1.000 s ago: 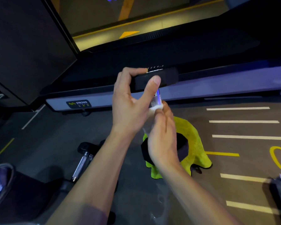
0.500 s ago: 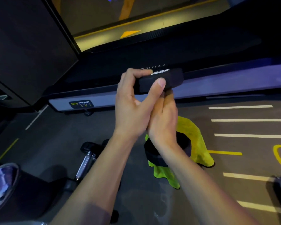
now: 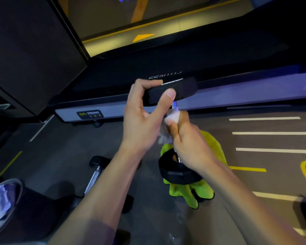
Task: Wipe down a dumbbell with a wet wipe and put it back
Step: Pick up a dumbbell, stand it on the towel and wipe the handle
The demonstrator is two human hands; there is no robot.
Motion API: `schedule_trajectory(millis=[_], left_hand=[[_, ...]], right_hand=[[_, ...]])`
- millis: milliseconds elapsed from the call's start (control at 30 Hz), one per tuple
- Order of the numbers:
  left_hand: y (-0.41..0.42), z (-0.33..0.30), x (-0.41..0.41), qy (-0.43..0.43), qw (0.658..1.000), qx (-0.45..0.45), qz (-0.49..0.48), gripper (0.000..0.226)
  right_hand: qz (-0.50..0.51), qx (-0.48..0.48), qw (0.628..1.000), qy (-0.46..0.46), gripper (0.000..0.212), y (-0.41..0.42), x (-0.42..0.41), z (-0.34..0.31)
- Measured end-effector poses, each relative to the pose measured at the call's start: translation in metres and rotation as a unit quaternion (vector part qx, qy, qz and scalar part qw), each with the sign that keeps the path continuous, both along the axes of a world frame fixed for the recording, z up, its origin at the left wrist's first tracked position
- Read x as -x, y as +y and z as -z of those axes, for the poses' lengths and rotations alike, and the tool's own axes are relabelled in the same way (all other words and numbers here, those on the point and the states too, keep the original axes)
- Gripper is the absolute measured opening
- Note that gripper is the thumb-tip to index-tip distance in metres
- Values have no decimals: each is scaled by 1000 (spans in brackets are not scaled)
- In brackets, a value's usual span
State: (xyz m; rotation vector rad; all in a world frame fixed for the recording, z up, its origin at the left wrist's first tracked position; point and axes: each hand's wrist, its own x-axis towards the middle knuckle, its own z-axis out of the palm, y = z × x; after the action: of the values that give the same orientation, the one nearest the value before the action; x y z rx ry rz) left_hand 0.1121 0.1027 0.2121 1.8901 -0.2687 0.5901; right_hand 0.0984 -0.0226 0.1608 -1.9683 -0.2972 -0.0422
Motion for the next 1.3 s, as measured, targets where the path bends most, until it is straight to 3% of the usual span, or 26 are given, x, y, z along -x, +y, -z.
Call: schedule_trajectory(millis=[67, 167, 233, 367, 467, 533, 600, 733, 933, 1100, 1300], left_hand=[[3, 0, -3, 2, 1000, 8, -6, 18], [4, 1, -6, 17, 1000, -5, -9, 18], [5, -1, -6, 23, 1000, -19, -5, 19], [8, -8, -3, 39, 997, -60, 22, 27], [20, -3, 0, 69, 995, -64, 41, 57], [28, 11, 5, 138, 990, -10, 32, 94], [27, 33, 15, 221, 973, 47, 48, 108], [-4, 66, 28, 296, 950, 66, 77, 41], [-11, 69, 34, 312, 927, 187, 98, 38], [-12, 75, 33, 275, 936, 195, 102, 29], [-20, 83, 42, 218, 957, 184, 62, 21]], right_hand=[[-47, 106, 992, 43, 24, -11, 3, 5], [-85, 150, 981, 91, 26, -24, 6, 13], [-91, 132, 983, 91, 29, -31, 4, 23], [-142, -5, 981, 134, 38, -46, -6, 31], [-180, -52, 973, 134, 35, -58, -8, 35], [-192, -79, 970, 125, 32, -64, -6, 41], [-195, -111, 965, 134, 35, -66, -2, 43], [-174, -55, 978, 100, 23, -62, 3, 46], [-5, -26, 1000, -13, 37, -54, 24, 52], [174, -150, 971, 67, 35, -66, 42, 67], [227, -252, 936, 92, 23, -68, 65, 77]])
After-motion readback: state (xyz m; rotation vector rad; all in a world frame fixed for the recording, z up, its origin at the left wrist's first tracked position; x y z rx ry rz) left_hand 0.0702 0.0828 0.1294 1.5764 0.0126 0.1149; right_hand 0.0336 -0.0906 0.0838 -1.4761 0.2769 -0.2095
